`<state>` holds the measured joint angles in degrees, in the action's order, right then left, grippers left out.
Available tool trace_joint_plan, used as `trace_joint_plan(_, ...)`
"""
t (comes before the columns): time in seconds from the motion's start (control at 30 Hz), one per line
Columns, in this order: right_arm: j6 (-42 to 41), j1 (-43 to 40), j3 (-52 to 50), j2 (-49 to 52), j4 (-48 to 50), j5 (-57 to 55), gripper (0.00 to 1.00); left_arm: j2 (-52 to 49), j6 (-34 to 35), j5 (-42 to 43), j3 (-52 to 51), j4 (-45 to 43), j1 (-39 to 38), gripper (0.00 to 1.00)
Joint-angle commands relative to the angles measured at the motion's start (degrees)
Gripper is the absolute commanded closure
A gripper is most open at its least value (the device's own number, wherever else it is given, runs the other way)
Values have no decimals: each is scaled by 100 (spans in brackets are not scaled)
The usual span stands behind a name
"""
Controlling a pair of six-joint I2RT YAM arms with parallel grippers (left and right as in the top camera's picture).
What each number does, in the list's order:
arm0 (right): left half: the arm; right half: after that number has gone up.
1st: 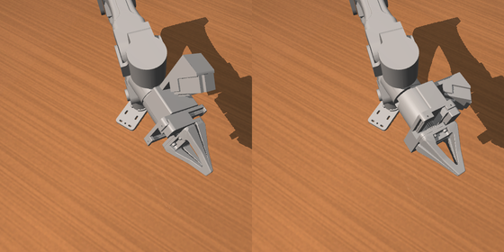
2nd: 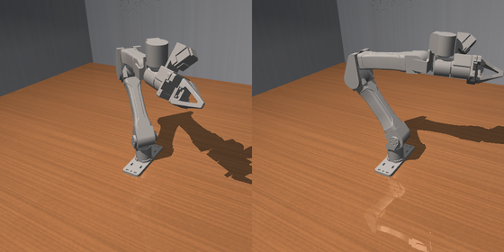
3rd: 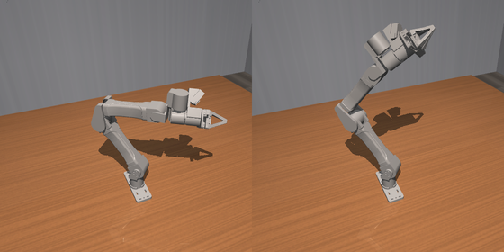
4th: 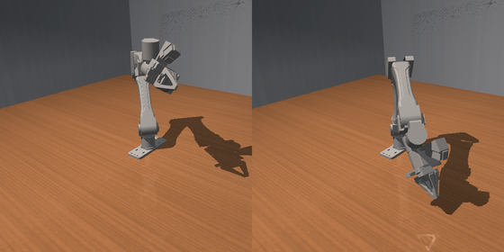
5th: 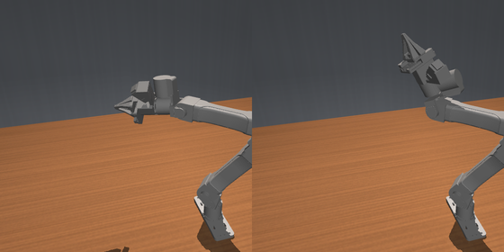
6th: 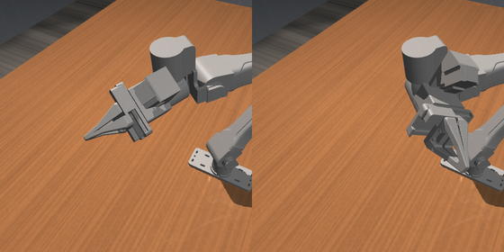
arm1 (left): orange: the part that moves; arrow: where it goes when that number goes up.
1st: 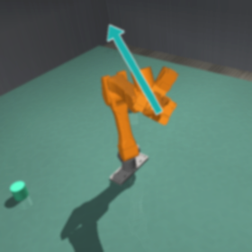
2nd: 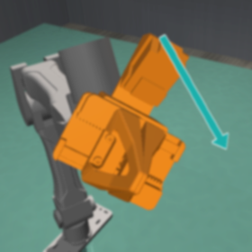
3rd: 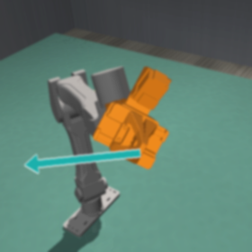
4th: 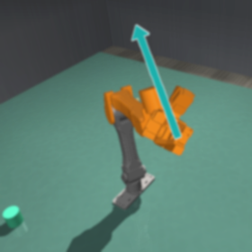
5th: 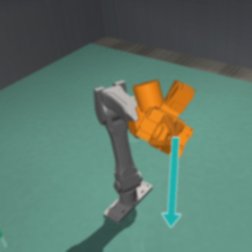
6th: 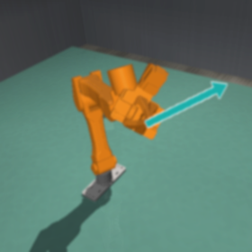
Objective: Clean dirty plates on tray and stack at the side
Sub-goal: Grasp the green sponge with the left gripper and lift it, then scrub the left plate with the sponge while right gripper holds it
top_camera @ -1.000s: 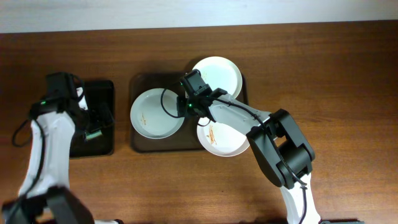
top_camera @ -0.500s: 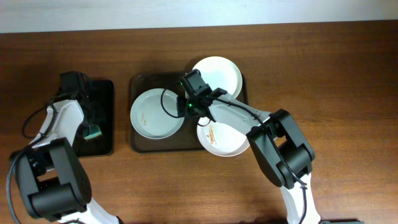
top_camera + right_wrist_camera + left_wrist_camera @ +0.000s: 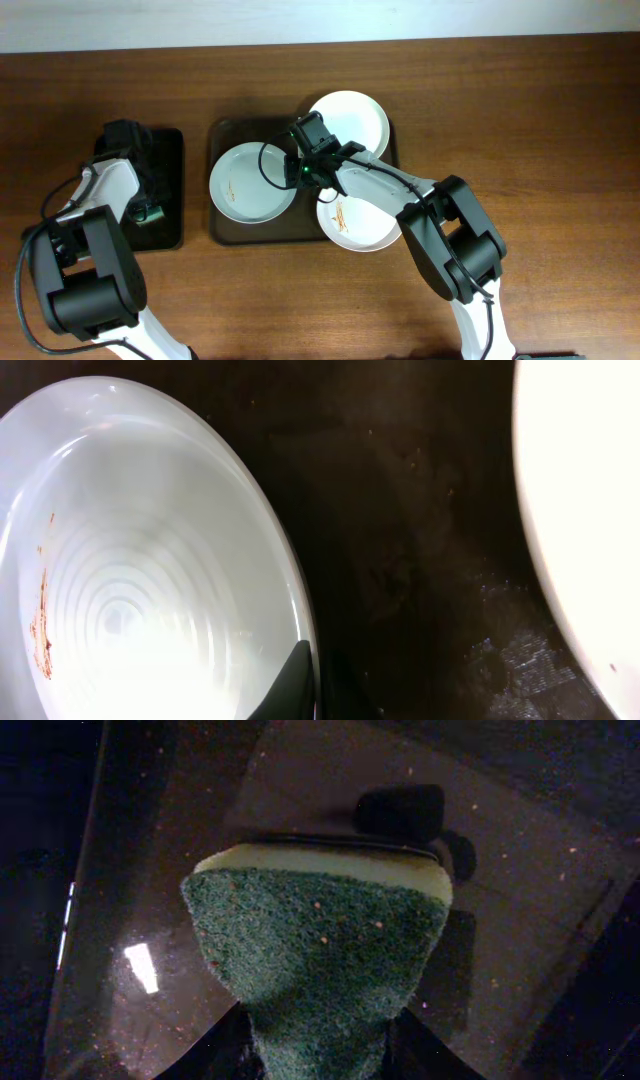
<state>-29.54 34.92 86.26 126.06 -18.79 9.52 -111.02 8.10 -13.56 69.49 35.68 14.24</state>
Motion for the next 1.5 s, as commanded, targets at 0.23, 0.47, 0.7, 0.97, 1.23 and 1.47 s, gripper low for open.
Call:
trace_joint_plan(0.23,76,-4,-11,160,-70,15,96,-72,0,240,190,262,24,99)
trace_joint_plan(0.47,74,-4,-11,160,-66,20,96,-72,-535,1663,1384,1668,24,99)
trace_joint_plan(0.7,74,-7,-9,160,13,195,96,-72,-1290,2011,1617,1930,20,99)
trace_joint_plan(0.97,72,-44,-9,160,7,214,96,-72,-1565,2374,1620,1947,-243,99)
trace_joint_plan(1.23,9,-157,-9,160,-28,365,96,-205,17,1906,1526,1128,-1738,99)
trace_joint_plan(1.47,7,-157,-9,160,-24,365,96,-1012,1088,909,1486,846,-2249,99)
